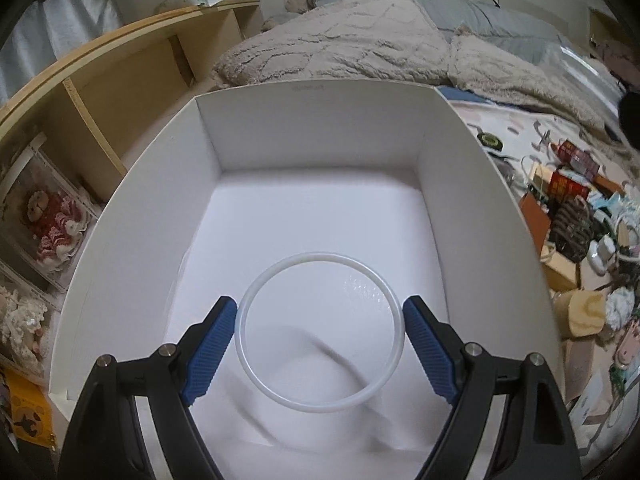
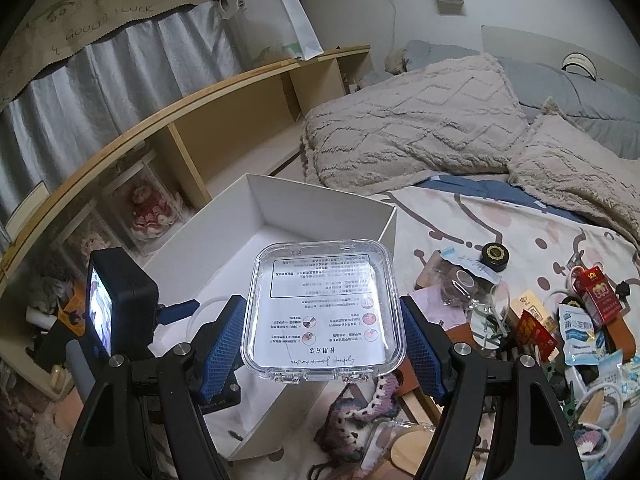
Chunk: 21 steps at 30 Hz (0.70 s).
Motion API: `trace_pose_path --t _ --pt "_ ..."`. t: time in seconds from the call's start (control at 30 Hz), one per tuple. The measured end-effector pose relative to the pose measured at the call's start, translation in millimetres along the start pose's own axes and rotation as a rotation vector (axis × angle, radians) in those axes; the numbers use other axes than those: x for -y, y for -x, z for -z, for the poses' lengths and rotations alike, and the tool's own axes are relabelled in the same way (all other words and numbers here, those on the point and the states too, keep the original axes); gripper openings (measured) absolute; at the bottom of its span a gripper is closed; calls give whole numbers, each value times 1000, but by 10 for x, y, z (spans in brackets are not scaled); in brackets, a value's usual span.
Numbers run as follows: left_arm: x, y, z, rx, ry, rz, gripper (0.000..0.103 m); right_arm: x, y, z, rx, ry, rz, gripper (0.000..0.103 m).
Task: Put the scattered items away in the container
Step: 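Open the left tool to drop the ring into the box while the right tool holds the case above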
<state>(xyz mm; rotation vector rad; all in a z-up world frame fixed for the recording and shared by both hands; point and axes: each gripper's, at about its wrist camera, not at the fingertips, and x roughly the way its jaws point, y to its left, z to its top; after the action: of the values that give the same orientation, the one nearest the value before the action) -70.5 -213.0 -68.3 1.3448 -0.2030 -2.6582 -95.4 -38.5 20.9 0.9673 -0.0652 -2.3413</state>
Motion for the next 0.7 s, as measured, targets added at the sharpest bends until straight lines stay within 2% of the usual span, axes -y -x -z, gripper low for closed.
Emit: trace_pose_path --t 0.13,0.27,0.3,0.57,0.7 --pt "-14 5 5 2 7 6 85 -18 -56 -9 -11 1 4 76" --pt "-47 51 -9 24 44 24 101 -36 -137 -25 -30 -4 1 76" --pt "-55 64 -12 30 50 31 102 -43 -161 -33 -35 -4 3 76" --pt "-184 196 -1 76 111 29 102 -118 -324 -24 -61 17 21 76" --pt "-397 409 5 149 199 -34 102 -146 -419 -24 -75 18 26 76"
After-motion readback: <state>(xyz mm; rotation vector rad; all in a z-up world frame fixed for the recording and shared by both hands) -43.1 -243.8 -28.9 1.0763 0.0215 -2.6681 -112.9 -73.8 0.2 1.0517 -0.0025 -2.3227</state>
